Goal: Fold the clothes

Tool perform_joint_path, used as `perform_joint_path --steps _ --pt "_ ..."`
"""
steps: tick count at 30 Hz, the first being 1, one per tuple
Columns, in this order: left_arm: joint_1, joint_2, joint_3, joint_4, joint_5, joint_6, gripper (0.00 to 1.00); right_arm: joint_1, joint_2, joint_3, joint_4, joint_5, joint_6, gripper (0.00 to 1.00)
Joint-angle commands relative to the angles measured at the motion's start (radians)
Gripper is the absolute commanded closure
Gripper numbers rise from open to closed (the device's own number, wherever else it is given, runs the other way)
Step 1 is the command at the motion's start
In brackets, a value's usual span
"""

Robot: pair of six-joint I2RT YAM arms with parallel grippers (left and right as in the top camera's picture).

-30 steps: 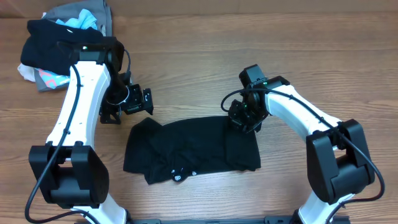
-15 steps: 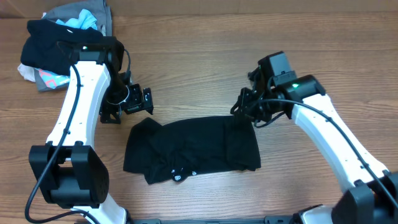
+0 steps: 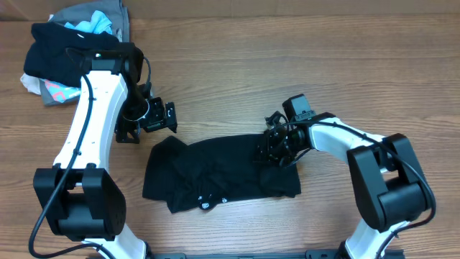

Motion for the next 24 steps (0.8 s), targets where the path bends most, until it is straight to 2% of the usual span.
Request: perform_joint_path --steps 1,6,9,12,14,17,20,24 --pt "-0.008 0.001 -0.006 0.002 0.007 0.019 0.00 0.003 0.008 0.002 0.021 -0.062 -0.002 0.88" --pt "-0.008 0.001 -0.006 0.002 0.004 0.019 0.00 -0.039 -0.061 0.091 -0.154 -0.061 -0.037 0.95" --pt "-0.008 0.001 -0.006 0.002 0.004 0.019 0.00 -0.052 -0.157 0.159 -0.295 0.019 -0.048 0.94" --pt "-0.008 0.001 -0.006 0.001 0.005 0.019 0.00 -0.057 -0.271 0.209 -0.425 0.140 -0.048 0.91" --pt "-0.008 0.001 -0.006 0.002 0.005 0.019 0.00 -0.056 -0.338 0.209 -0.466 0.149 -0.080 0.85" --pt "-0.008 0.001 -0.006 0.002 0.005 0.019 0.00 -0.056 -0.372 0.204 -0.527 0.149 -0.132 0.84" --pt "-0.008 0.001 -0.006 0.002 0.005 0.019 0.00 -0.045 -0.365 0.158 -0.525 0.147 -0.140 0.84" --pt "-0.008 0.001 -0.006 0.000 0.005 0.019 0.00 -0.024 -0.345 0.012 -0.404 0.068 -0.136 0.84"
